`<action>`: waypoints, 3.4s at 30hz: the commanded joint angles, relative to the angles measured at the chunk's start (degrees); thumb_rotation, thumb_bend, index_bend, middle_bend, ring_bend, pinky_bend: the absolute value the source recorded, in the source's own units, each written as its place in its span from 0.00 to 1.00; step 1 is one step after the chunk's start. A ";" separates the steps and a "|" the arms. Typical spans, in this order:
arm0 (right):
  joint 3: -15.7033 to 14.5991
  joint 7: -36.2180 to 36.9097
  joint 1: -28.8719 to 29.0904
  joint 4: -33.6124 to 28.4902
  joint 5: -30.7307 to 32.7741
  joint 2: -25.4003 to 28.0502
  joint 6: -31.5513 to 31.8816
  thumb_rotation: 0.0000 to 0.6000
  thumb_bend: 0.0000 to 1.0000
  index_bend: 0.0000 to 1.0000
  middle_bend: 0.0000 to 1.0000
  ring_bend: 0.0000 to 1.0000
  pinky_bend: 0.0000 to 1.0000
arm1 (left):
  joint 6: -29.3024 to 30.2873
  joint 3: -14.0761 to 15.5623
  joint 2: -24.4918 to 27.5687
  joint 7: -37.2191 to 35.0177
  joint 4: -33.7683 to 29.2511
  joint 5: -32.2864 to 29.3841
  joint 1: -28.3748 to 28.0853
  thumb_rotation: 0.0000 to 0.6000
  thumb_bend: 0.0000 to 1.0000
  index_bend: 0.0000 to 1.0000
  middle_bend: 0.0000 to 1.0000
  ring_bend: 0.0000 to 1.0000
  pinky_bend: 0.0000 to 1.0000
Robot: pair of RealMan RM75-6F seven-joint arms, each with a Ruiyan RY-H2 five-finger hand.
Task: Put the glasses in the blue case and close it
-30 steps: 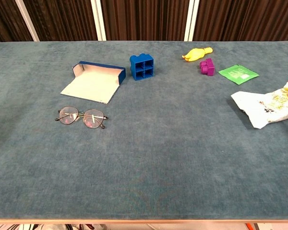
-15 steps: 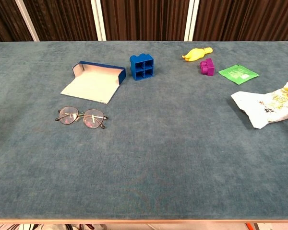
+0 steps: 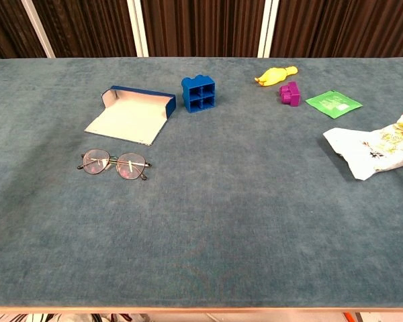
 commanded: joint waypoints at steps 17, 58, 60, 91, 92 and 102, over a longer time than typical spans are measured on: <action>0.16 1.09 0.11 0.08 0.51 0.04 -0.52 1.00 0.07 0.02 0.00 0.15 0.32 | -28.22 -3.47 -13.71 17.51 3.73 -26.07 -26.30 1.00 0.24 0.34 0.07 0.02 0.05; 0.07 2.67 0.18 -0.06 0.46 0.53 -1.01 1.00 0.08 0.02 0.00 0.15 0.32 | -25.76 2.17 -30.59 23.82 15.12 -32.76 -33.15 1.00 0.34 0.51 0.11 0.02 0.03; 0.10 2.77 0.18 -0.05 0.49 0.55 -1.00 1.00 0.08 0.02 0.00 0.15 0.32 | -25.53 2.31 -30.82 24.13 15.22 -32.67 -33.30 1.00 0.34 0.51 0.11 0.02 0.03; -0.02 2.77 0.35 0.06 0.41 0.71 -1.34 1.00 0.08 0.02 0.00 0.15 0.32 | -24.54 3.30 -31.95 26.57 16.69 -35.10 -34.63 1.00 0.40 0.55 0.13 0.02 0.02; -0.02 2.72 0.35 0.07 0.37 0.70 -1.30 1.00 0.08 0.02 0.00 0.15 0.32 | -24.56 3.36 -31.95 26.64 16.68 -35.07 -34.68 1.00 0.40 0.55 0.13 0.02 0.02; -0.05 2.87 0.31 -0.01 0.37 0.75 -1.27 1.00 0.08 0.02 0.00 0.15 0.32 | -24.54 3.61 -32.12 26.90 17.13 -35.51 -34.90 1.00 0.45 0.57 0.15 0.02 0.02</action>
